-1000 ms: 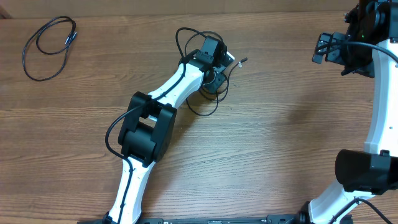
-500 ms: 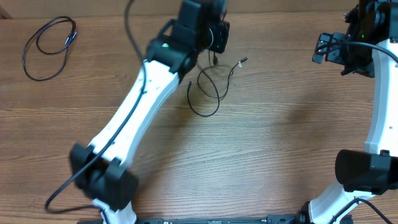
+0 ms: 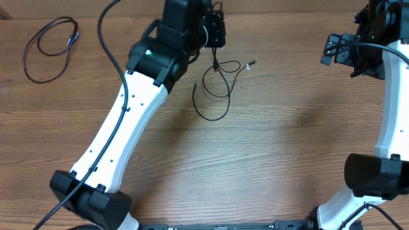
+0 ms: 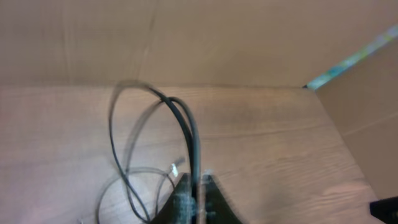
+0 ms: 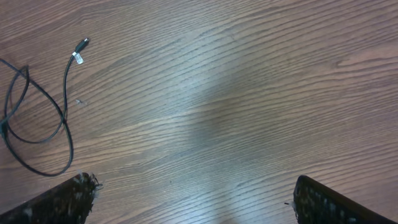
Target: Untangle cables
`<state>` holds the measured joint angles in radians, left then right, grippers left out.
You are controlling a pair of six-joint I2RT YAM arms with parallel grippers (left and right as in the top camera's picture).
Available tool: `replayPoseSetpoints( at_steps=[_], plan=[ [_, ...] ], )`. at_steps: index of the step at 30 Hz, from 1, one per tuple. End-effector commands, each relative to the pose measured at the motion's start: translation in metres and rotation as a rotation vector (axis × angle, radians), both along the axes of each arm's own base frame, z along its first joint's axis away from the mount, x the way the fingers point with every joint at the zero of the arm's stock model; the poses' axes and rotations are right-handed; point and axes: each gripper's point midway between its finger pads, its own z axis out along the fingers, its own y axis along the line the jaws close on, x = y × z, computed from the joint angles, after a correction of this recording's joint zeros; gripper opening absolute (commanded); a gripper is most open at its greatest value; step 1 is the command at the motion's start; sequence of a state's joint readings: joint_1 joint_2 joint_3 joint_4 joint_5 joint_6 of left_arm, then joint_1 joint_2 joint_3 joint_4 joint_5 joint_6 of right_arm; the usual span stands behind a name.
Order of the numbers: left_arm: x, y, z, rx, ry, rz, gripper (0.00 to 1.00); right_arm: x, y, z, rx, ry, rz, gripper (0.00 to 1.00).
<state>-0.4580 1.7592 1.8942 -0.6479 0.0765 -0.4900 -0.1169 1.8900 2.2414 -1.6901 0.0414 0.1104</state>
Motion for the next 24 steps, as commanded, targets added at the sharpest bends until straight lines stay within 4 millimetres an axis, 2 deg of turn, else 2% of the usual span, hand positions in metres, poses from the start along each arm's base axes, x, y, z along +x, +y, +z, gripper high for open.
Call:
replayPoseSetpoints(
  at_steps=[1,3,5,7,9,12,15,18,22,24],
  plan=[
    [-0.023,-0.003,0.010,-0.175,0.132,0.017,0.10,0.001,-0.001,0.002,-0.008,-0.010,0.003,1.00],
    [-0.039,-0.011,-0.007,-0.195,0.251,-0.025,0.08,0.001,-0.001,0.002,-0.008,-0.009,0.003,1.00],
    [-0.052,-0.006,-0.027,-0.200,0.377,0.022,0.05,0.001,-0.001,0.002,-0.008,-0.009,0.003,1.00],
    [-0.059,-0.001,-0.037,-0.205,0.449,0.074,0.08,0.001,-0.001,0.002,-0.008,-0.009,0.003,1.00],
    [-0.059,0.003,-0.039,-0.191,0.448,0.073,0.13,0.001,-0.001,0.002,-0.008,-0.009,0.003,1.00],
    [-0.049,0.019,-0.042,-0.123,0.395,0.124,0.36,0.001,-0.001,0.002,-0.008,-0.009,0.003,1.00],
    [-0.034,0.052,-0.049,-0.001,0.326,0.286,0.38,0.001,-0.001,0.002,-0.008,-0.009,0.003,1.00],
    [-0.018,0.078,-0.060,0.103,0.272,0.429,0.59,0.001,-0.001,0.002,-0.008,-0.009,0.003,1.00],
    [0.011,0.087,-0.082,0.246,0.216,0.435,0.73,0.001,-0.001,0.002,-0.008,-0.009,0.003,1.00],
    [0.029,0.086,-0.100,0.346,0.188,0.369,0.88,0.001,-0.001,0.002,-0.008,-0.009,0.003,1.00]
  ],
)
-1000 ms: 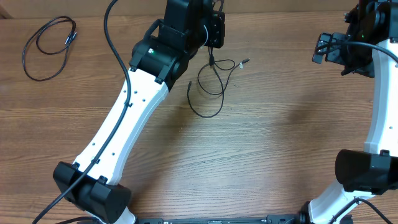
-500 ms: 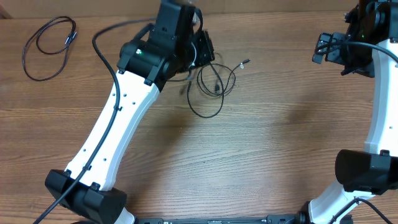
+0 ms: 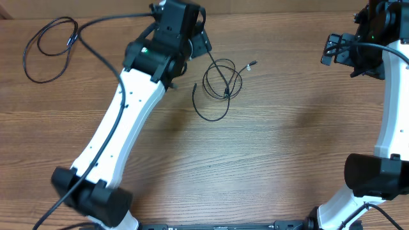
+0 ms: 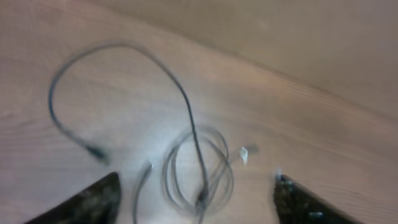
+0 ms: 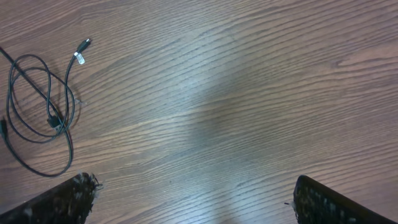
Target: Untangle cables
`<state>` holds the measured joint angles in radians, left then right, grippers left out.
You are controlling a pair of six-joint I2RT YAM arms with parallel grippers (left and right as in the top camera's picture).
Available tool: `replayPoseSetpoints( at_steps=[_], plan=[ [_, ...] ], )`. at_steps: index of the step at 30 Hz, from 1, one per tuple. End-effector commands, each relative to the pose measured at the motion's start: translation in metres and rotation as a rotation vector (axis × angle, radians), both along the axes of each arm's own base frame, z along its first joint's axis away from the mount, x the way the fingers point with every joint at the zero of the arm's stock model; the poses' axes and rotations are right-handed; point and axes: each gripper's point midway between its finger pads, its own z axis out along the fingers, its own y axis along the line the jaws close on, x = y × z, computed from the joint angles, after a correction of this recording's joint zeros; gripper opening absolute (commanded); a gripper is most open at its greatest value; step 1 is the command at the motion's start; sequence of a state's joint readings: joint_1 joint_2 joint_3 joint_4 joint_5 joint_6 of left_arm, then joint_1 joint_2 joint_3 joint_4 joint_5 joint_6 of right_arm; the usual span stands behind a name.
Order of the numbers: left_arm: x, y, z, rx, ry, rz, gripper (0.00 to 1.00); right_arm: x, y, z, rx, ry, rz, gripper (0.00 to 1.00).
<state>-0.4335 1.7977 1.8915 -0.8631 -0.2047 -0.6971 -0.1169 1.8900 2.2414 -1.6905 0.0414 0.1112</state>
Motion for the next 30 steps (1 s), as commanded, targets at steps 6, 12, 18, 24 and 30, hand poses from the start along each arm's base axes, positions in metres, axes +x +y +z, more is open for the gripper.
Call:
replayPoseSetpoints(
  at_steps=[6,12,18,24,30],
  plan=[
    [0.066,0.053,-0.125,0.360,0.148,-0.096,1.00,0.001,-0.001,0.002,-0.008,-0.010,0.004,1.00],
    [0.075,0.090,-0.207,0.178,0.333,-0.114,0.92,0.001,-0.001,0.002,-0.008,-0.010,0.004,1.00],
    [0.069,0.111,-0.260,0.122,0.455,-0.003,0.83,0.001,-0.001,0.002,-0.008,-0.010,0.004,1.00],
    [0.057,0.107,-0.278,0.152,0.515,0.004,0.66,0.001,-0.001,0.002,-0.008,-0.010,0.004,1.00],
    [0.039,0.109,-0.289,0.158,0.598,0.098,0.52,0.001,-0.001,0.002,-0.008,-0.010,0.004,1.00]
  ],
)
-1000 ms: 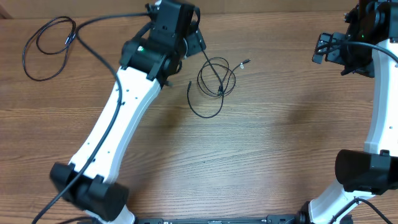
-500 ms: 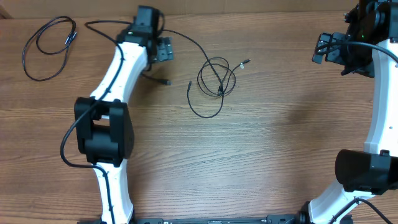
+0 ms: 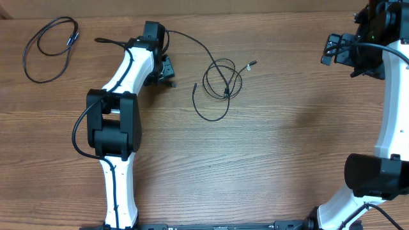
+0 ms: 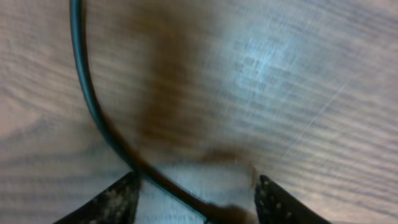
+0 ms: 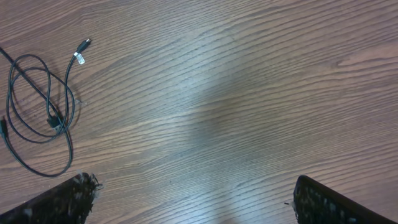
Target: Untangle cables
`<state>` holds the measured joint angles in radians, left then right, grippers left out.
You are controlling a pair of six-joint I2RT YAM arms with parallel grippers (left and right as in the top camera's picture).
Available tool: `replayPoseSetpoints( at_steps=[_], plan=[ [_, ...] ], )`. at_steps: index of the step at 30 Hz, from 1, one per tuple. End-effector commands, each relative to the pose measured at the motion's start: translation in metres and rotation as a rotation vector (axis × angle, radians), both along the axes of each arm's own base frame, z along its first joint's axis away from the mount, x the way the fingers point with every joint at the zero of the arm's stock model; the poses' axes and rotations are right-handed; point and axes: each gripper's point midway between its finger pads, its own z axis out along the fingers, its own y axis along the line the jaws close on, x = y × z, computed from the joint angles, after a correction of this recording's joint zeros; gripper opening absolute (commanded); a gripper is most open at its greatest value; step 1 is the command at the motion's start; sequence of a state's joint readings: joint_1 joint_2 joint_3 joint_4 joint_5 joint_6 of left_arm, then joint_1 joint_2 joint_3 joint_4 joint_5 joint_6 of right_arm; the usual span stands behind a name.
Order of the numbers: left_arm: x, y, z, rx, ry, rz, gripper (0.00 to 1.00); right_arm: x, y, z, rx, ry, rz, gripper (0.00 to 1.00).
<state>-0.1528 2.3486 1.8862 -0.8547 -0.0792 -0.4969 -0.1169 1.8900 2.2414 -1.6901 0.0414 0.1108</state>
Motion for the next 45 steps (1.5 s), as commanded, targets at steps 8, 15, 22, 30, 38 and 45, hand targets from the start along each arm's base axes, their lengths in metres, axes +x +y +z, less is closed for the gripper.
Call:
replayPoseSetpoints(
  at_steps=[8,15,22,30,38,45],
  plan=[
    [-0.040,-0.005,-0.021,0.028,0.162,0.117,0.38,0.001,-0.001,0.002,-0.008,-0.009,0.003,1.00],
    [-0.078,-0.017,-0.021,-0.053,0.326,0.168,0.04,0.001,-0.001,0.002,-0.008,-0.009,0.003,1.00],
    [-0.131,-0.059,-0.003,-0.232,0.567,0.244,0.04,0.001,-0.001,0.002,-0.008,-0.009,0.003,1.00],
    [-0.154,-0.117,0.048,-0.352,0.568,0.118,0.04,0.001,-0.001,0.002,-0.008,-0.010,0.003,1.00],
    [-0.122,-0.129,0.091,-0.300,0.273,-0.012,1.00,0.001,-0.001,0.002,-0.008,-0.009,0.003,1.00],
    [-0.008,-0.073,0.111,-0.136,-0.185,-0.057,1.00,0.001,-0.001,0.002,-0.008,-0.009,0.003,1.00]
  ],
)
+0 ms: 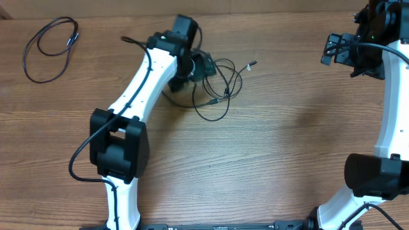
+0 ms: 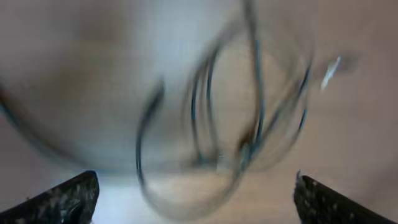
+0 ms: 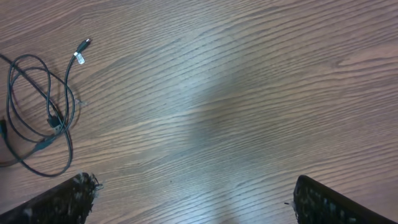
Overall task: Untangle cables
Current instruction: 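Drag a cable loop leftward with the left gripper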
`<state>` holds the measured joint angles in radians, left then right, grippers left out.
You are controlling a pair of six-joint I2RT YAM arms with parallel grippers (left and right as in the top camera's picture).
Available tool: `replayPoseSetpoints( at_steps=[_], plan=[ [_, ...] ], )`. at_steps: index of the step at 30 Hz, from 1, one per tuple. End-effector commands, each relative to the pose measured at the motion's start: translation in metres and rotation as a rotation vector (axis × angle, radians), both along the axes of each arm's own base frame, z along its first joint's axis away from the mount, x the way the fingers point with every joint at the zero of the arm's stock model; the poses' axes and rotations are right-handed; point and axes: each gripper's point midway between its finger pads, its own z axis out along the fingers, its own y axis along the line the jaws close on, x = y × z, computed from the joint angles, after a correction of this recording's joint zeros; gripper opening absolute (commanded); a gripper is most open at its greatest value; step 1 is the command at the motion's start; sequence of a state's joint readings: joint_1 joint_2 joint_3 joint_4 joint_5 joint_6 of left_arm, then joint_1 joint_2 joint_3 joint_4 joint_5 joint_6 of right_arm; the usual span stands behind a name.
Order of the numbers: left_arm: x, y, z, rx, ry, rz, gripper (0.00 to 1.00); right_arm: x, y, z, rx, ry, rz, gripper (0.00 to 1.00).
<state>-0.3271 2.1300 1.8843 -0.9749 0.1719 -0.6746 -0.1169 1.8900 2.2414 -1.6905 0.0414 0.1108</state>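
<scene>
The tangle of thin black cables [image 1: 220, 80] lies on the wooden table [image 1: 275, 147] at the back centre, one strand looping out to its lower left [image 1: 176, 99]. My left gripper [image 1: 203, 66] hovers at the tangle's left edge. The left wrist view is blurred. It shows the cable loops [image 2: 249, 118] in front of my left gripper [image 2: 196, 202], which is open with nothing between its fingers. My right gripper [image 1: 332, 50] hangs at the far right, away from the cables. It is open [image 3: 196, 199] over bare wood, with the tangle [image 3: 37, 112] and a connector end [image 3: 81, 48] at its left.
A separate coiled black cable [image 1: 48, 41] lies at the back left corner. The left arm [image 1: 137, 102] slants across the left half of the table. A wall borders the table's back edge.
My left gripper has moved right, from well left of the tangle to its left edge. A strand that stretched up and left from the tangle now lies looped at its lower left. The right arm stayed still.
My left gripper was shut on a cable loop lifted above the tangle. Then it was open, with the loops lying flat on the table. Then it was off to the left with a strand running past it. Now it hovers open at the tangle.
</scene>
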Motion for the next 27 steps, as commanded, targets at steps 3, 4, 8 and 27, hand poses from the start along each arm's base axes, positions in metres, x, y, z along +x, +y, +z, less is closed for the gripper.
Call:
replayPoseSetpoints(
  at_steps=[3,4,8,27],
  plan=[
    [0.074,0.086,0.026,0.192,-0.293,0.040,0.98,0.001,-0.001,0.002,-0.008,-0.010,0.003,1.00],
    [0.077,0.094,0.027,0.180,-0.298,0.049,0.94,0.001,-0.001,0.002,-0.008,-0.010,0.003,1.00],
    [0.082,0.120,0.040,0.064,-0.298,0.027,0.86,0.001,-0.001,0.002,-0.008,-0.010,0.003,1.00],
    [0.114,0.101,-0.049,0.222,-0.349,-0.348,0.84,0.001,-0.001,0.002,-0.008,-0.010,0.003,1.00]
  ],
)
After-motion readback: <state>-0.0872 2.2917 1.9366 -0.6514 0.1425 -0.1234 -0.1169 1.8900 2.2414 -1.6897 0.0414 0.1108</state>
